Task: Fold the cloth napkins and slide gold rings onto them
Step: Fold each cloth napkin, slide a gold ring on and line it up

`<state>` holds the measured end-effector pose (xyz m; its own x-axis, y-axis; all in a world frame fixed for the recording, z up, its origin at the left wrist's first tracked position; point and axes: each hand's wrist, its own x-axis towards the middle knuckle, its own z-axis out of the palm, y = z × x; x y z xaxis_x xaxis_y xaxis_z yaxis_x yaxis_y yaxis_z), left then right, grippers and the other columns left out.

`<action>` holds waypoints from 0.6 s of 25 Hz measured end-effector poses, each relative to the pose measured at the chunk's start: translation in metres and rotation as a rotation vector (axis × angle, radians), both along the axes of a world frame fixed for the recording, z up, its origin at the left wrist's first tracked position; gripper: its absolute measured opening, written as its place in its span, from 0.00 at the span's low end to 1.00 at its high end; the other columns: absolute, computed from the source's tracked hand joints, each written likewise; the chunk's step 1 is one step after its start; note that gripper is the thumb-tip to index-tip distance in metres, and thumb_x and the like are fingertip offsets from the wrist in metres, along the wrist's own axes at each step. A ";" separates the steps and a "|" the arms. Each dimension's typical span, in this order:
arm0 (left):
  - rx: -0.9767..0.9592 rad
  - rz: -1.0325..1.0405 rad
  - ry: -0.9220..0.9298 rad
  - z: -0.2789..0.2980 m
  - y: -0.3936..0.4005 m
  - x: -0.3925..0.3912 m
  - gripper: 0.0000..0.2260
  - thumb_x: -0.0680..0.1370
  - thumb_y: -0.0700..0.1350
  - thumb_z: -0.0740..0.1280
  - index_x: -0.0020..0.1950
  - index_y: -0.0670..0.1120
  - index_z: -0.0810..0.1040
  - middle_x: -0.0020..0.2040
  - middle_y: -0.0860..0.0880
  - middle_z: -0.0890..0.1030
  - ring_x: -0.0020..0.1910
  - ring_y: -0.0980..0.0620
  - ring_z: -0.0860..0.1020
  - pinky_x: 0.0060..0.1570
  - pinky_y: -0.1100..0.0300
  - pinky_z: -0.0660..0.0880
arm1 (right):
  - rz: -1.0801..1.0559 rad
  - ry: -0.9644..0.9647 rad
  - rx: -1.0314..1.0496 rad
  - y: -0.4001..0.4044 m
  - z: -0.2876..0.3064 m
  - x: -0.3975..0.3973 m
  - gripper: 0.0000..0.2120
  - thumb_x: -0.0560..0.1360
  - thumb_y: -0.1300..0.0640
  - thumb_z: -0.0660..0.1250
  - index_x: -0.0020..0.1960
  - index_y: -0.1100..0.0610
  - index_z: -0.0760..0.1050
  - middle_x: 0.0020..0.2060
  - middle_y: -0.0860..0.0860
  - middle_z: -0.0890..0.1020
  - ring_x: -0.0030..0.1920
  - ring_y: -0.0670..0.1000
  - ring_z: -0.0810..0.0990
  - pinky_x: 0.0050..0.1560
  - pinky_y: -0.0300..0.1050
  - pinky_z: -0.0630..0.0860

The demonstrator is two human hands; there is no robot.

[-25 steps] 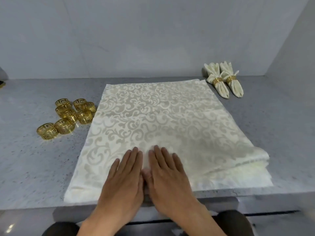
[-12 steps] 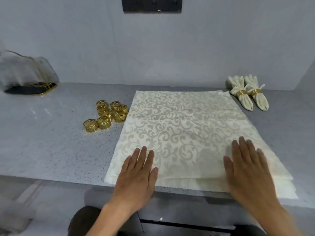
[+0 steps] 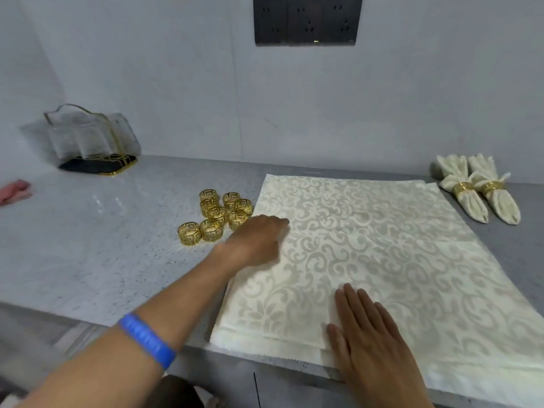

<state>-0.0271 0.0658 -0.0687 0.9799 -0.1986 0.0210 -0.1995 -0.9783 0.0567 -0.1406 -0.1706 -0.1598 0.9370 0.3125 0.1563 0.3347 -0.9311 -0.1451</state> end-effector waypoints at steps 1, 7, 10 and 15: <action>0.072 -0.006 0.092 -0.001 0.005 0.017 0.20 0.75 0.42 0.63 0.67 0.46 0.70 0.62 0.45 0.75 0.58 0.45 0.74 0.53 0.52 0.71 | -0.006 0.030 0.007 0.000 0.004 -0.001 0.32 0.83 0.42 0.41 0.71 0.59 0.72 0.71 0.54 0.72 0.70 0.55 0.72 0.72 0.46 0.51; -0.045 0.090 0.177 0.000 0.021 0.041 0.08 0.72 0.44 0.67 0.50 0.48 0.77 0.52 0.49 0.79 0.50 0.49 0.77 0.36 0.61 0.68 | 0.022 0.101 0.054 0.000 0.006 -0.001 0.33 0.82 0.40 0.40 0.72 0.57 0.71 0.73 0.52 0.70 0.72 0.53 0.70 0.72 0.46 0.53; -0.303 0.175 -0.031 0.005 0.017 0.013 0.01 0.72 0.44 0.69 0.42 0.47 0.79 0.44 0.50 0.81 0.44 0.50 0.78 0.35 0.59 0.72 | 0.037 0.083 0.225 -0.003 0.018 -0.002 0.34 0.77 0.30 0.37 0.78 0.43 0.56 0.77 0.38 0.56 0.77 0.39 0.52 0.74 0.37 0.48; -0.641 0.006 -0.353 -0.004 -0.069 -0.088 0.04 0.73 0.42 0.72 0.41 0.51 0.81 0.36 0.57 0.81 0.37 0.57 0.77 0.42 0.62 0.72 | -0.227 0.378 1.245 -0.011 0.071 -0.001 0.07 0.79 0.45 0.63 0.51 0.47 0.75 0.46 0.45 0.85 0.48 0.45 0.81 0.48 0.43 0.72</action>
